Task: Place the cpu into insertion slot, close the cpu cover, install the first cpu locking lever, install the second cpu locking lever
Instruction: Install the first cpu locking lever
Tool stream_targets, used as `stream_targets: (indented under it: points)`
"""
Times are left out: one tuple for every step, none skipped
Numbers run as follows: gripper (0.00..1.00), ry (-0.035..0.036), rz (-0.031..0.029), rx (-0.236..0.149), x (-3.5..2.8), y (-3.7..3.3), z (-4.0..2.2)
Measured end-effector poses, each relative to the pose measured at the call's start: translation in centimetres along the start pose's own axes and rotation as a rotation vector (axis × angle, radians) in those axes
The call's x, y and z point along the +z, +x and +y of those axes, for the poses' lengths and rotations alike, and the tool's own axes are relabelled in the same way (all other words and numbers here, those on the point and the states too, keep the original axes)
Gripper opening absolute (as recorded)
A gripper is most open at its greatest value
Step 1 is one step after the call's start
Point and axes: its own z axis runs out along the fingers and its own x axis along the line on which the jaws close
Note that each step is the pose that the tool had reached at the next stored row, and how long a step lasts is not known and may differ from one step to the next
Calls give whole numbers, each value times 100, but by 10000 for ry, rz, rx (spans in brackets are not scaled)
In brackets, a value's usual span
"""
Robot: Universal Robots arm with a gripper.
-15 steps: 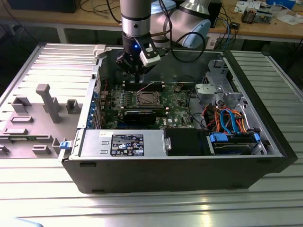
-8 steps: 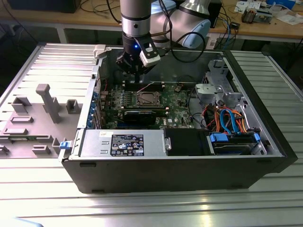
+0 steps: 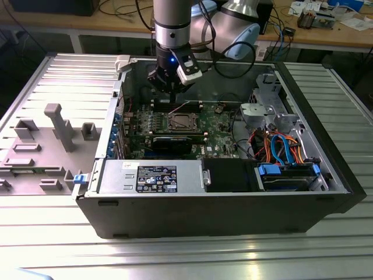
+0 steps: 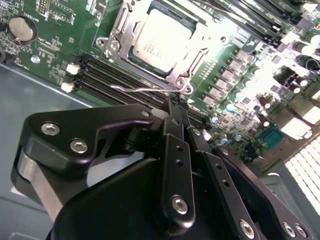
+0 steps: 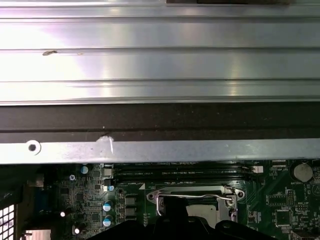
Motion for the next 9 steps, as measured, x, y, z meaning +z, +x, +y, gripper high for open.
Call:
stream_targets:
  points:
    - [11, 1, 0, 0, 5, -8, 0]
    - [11, 0, 0, -1, 12, -15, 0]
    - [11, 1, 1, -1, 17, -24, 0]
    - [11, 2, 2, -1, 24, -37, 0]
    - [11, 0, 0, -1, 33, -51, -1]
    - [11, -1, 0, -1, 41, -63, -1]
    - [11, -3, 0, 0, 50, -75, -1]
    - [11, -5, 0, 0, 61, -88, 0]
    - [11, -6, 0, 0, 71, -97, 1]
